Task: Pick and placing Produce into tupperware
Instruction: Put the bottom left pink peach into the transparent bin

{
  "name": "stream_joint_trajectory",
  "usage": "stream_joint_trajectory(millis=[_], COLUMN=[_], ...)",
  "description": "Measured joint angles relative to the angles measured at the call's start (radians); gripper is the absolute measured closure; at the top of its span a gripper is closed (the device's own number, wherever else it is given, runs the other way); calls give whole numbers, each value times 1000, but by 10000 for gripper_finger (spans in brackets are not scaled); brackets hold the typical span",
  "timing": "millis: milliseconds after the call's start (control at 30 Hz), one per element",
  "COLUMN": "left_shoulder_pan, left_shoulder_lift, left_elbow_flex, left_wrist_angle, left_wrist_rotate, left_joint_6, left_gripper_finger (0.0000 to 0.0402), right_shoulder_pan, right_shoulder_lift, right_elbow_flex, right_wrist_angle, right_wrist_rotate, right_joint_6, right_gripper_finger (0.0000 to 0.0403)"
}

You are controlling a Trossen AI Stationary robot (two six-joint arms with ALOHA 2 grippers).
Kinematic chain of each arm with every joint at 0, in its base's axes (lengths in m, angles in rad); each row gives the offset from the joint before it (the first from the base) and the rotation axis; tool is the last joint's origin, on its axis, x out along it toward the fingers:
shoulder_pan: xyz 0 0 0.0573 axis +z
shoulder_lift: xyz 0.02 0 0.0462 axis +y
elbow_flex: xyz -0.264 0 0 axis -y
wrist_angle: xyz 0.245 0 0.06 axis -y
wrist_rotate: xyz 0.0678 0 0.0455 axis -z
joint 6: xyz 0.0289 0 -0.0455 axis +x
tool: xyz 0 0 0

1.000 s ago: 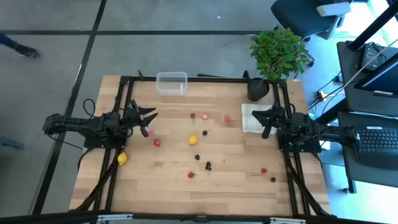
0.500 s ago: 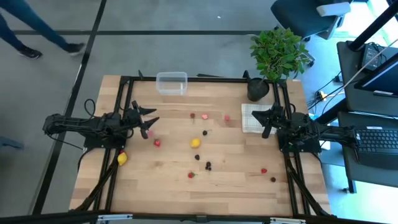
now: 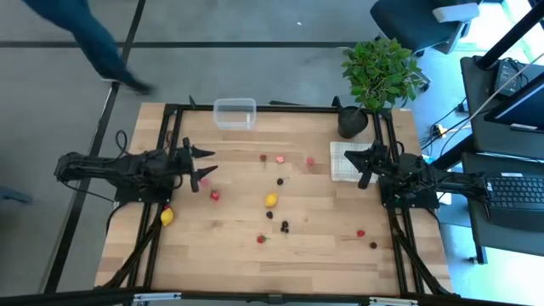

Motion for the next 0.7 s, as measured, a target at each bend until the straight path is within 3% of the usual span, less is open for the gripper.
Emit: stream_joint_trajectory(millis=[300,567,700], left_shoulder_pan=[-1,-1,-1], left_shoulder_lift=[316,564,645], left_elbow_flex=[193,236,236], left_wrist_angle=[-342,-376,-391], left_wrist_rotate=[34,167,172], left_joint_6=[-121,-158,-191], left_gripper_finger=[177,186,186], right_shoulder_pan=[0,0,0], right_shoulder_lift=[0,0,0], right_elbow_flex=[0,0,0], right_wrist_angle=[23,22,22], right_wrist_rotate=[3,2,2], right_joint_6=[-1,-1,-22], right_gripper_finger=[358,358,358])
